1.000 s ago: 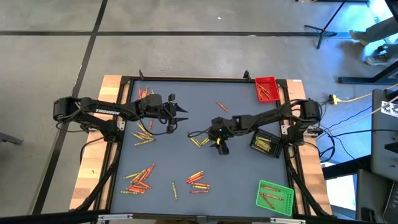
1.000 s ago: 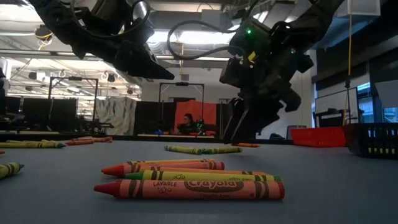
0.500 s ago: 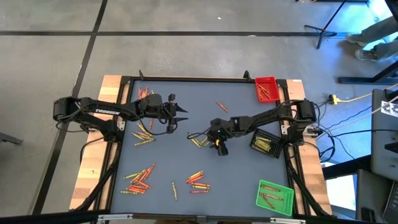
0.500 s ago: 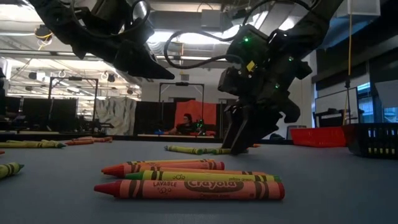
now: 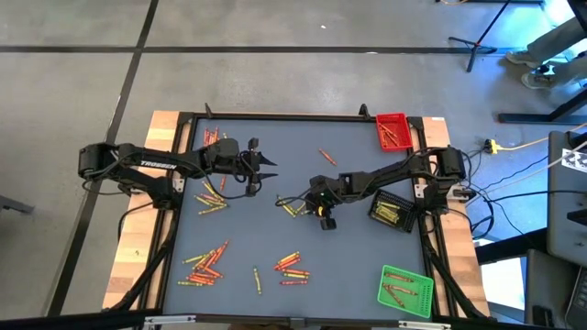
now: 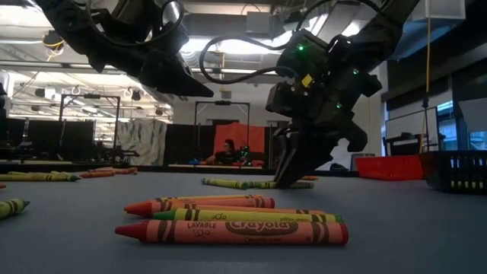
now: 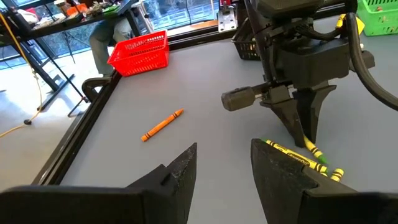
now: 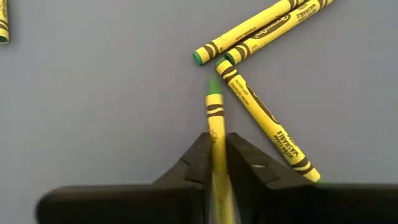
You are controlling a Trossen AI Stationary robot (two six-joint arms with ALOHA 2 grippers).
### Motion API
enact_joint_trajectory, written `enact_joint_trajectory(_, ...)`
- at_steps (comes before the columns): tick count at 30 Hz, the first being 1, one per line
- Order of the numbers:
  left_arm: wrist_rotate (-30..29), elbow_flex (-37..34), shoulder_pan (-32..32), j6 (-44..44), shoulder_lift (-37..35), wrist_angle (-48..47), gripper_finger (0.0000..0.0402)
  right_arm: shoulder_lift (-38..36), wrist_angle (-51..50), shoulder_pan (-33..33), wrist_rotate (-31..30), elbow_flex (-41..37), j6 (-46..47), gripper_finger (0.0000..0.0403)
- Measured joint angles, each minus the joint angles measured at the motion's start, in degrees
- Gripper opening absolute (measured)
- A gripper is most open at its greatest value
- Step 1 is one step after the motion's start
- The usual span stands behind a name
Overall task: Sort crayons
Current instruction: Put the green crayon into the black basket
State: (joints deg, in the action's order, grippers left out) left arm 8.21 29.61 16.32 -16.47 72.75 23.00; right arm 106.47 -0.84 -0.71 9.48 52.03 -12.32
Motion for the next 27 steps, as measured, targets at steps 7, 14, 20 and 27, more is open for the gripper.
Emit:
enact_joint_trajectory(7,0.0,0.0,0.0,0.0,0.0,0.0,0.0135,-2.0,-2.1,1.0,0.3,-0.2,0.2,0.0016)
enact_joint_trajectory(14,0.0,0.0,0.0,-0.2,0.0,0.2,0.0135,-11.0,-13.4,4.4,-0.3,-0.4,5.1,0.0027)
enact_joint_trajectory(20,0.0,0.0,0.0,-0.1,0.0,0.2,0.0135,-20.6,-24.8,5.6,-2.0,-0.4,12.6,0.0027)
enact_joint_trajectory(27,0.0,0.0,0.0,0.0,0.0,0.2,0.0135,-32.5,-37.2,5.6,-5.8,-0.3,21.1,0.0027)
